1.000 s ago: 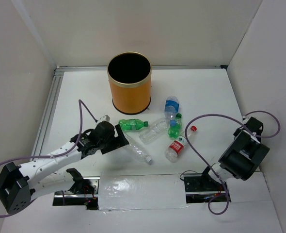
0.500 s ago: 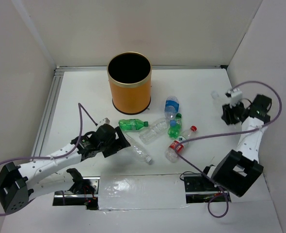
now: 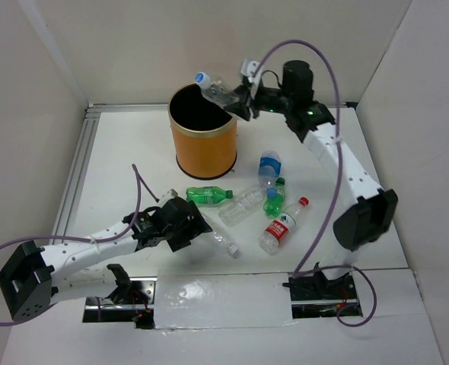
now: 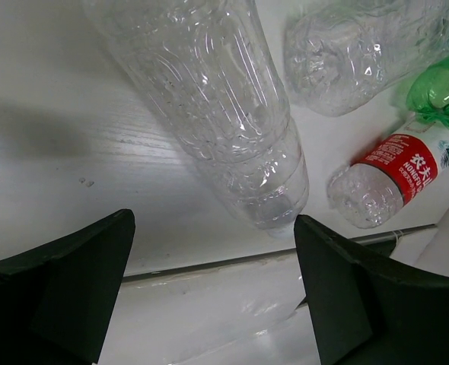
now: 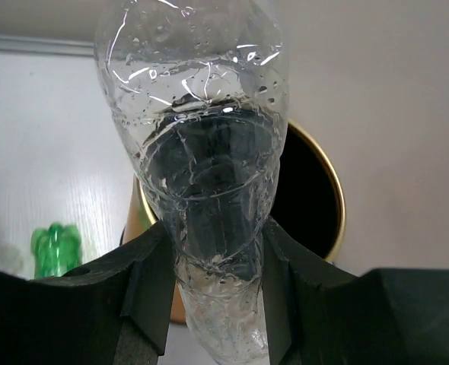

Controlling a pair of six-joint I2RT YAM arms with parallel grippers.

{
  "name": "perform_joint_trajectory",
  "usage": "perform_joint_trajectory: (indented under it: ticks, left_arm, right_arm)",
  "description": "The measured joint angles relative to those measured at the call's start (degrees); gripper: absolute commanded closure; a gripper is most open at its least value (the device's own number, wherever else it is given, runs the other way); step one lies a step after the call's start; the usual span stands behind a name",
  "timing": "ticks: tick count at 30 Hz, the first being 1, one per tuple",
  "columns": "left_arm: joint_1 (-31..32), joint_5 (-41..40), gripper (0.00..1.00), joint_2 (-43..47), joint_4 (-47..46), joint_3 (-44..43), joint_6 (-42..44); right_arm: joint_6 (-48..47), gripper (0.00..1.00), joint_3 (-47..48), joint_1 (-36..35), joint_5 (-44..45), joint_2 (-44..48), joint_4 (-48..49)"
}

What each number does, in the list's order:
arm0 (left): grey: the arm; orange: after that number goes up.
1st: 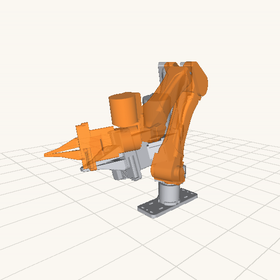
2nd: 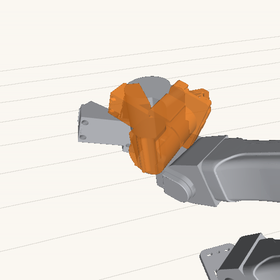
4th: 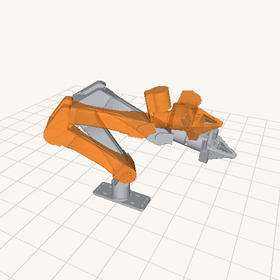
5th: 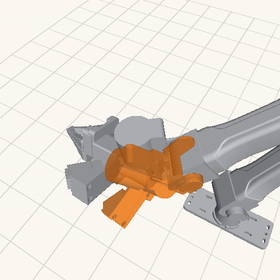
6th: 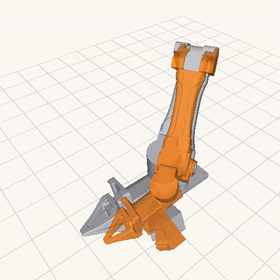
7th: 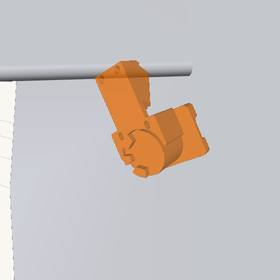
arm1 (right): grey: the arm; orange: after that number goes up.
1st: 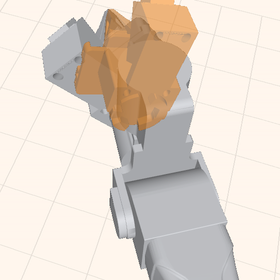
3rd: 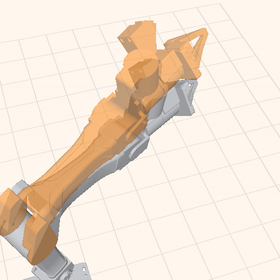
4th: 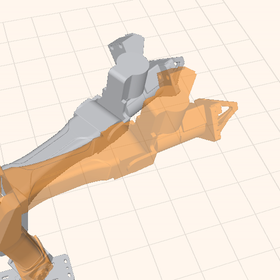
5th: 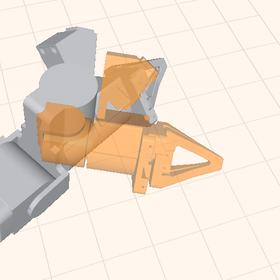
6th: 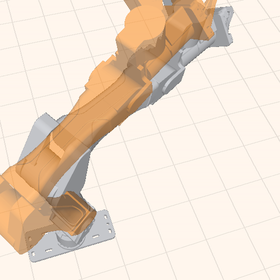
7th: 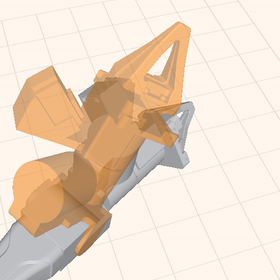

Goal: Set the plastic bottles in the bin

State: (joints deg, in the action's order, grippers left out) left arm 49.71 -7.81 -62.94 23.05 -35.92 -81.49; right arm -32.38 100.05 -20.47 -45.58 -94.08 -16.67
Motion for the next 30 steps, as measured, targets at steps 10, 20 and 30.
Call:
perform_joint_trajectory:
  ticks: [10,20,30]
  left_arm:
    - [1.07,-3.48,0.01,-2.69,-0.11,-1.07,-1.62]
    - [1.11,-7.45,0.01,-15.17,-1.73,-7.06,-4.04]
    - [1.95,-8.07,0.92,-26.60,-3.21,-14.67,-7.34]
  right_arm:
    - [9.86,0.03,11.47,-7.28,2.67,-16.83,6.01]
    - [20.74,0.00,7.76,2.71,5.03,-14.73,6.16]
    - [20.63,0.10,-20.37,17.86,2.47,9.01,-2.16]
